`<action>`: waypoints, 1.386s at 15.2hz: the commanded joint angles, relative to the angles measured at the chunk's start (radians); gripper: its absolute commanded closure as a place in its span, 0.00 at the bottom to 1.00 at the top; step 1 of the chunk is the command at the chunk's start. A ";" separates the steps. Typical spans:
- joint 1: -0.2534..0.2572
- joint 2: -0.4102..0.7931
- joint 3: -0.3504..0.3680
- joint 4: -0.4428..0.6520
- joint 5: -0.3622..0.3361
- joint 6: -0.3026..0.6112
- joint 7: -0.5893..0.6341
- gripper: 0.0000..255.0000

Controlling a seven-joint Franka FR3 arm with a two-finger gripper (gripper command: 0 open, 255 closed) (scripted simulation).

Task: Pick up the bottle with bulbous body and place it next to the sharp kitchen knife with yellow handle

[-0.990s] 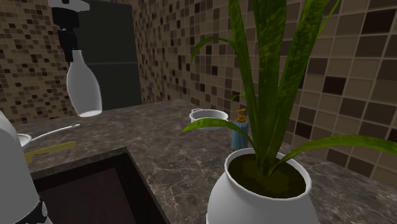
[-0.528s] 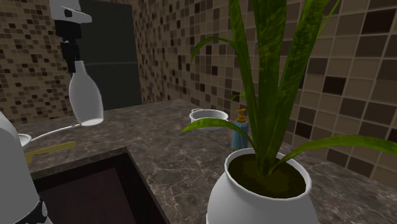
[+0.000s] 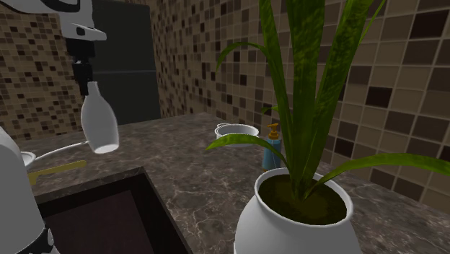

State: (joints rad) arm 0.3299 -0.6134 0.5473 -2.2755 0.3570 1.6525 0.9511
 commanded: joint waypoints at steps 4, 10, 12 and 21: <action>0.004 -0.001 0.016 -0.064 0.013 0.065 -0.008 1.00; 0.008 0.005 0.033 -0.119 0.025 0.126 -0.013 1.00; 0.008 0.005 0.033 -0.119 0.025 0.126 -0.013 1.00; 0.008 0.005 0.034 -0.119 0.025 0.126 -0.013 0.00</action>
State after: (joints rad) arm 0.3375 -0.6082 0.5808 -2.3942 0.3816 1.7781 0.9382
